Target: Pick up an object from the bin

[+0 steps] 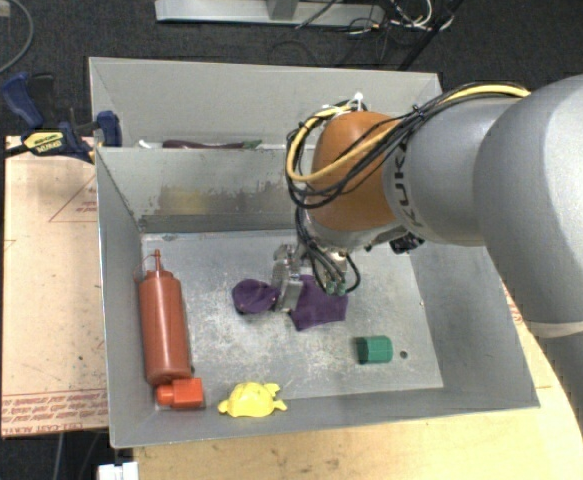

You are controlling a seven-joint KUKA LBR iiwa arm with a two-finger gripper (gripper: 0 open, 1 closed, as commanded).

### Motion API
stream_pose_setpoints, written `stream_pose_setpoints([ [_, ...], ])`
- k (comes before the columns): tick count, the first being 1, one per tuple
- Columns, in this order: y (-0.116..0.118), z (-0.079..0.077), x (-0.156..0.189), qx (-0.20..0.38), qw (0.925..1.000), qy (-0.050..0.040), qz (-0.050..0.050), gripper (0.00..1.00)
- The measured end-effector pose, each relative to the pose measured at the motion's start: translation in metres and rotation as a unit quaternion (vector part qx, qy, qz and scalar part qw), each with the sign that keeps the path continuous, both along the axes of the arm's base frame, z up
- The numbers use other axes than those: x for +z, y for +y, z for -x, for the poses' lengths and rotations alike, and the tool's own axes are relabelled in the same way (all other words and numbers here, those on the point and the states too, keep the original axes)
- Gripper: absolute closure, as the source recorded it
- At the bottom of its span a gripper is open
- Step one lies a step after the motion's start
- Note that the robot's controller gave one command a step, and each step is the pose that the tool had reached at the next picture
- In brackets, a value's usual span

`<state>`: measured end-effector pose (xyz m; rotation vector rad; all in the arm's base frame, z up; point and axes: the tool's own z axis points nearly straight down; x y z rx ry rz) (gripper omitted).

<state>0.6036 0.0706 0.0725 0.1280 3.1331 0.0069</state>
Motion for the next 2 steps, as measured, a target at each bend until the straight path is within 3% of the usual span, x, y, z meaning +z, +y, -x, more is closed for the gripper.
stream_pose_setpoints([
  [1, 0.0, 0.0, 0.0, 0.0, 1.0, 0.0, 0.0, 1.0],
  [2, -0.011, -0.005, 0.15, 0.009, 1.0, -0.0027, 0.0, 1.0],
])
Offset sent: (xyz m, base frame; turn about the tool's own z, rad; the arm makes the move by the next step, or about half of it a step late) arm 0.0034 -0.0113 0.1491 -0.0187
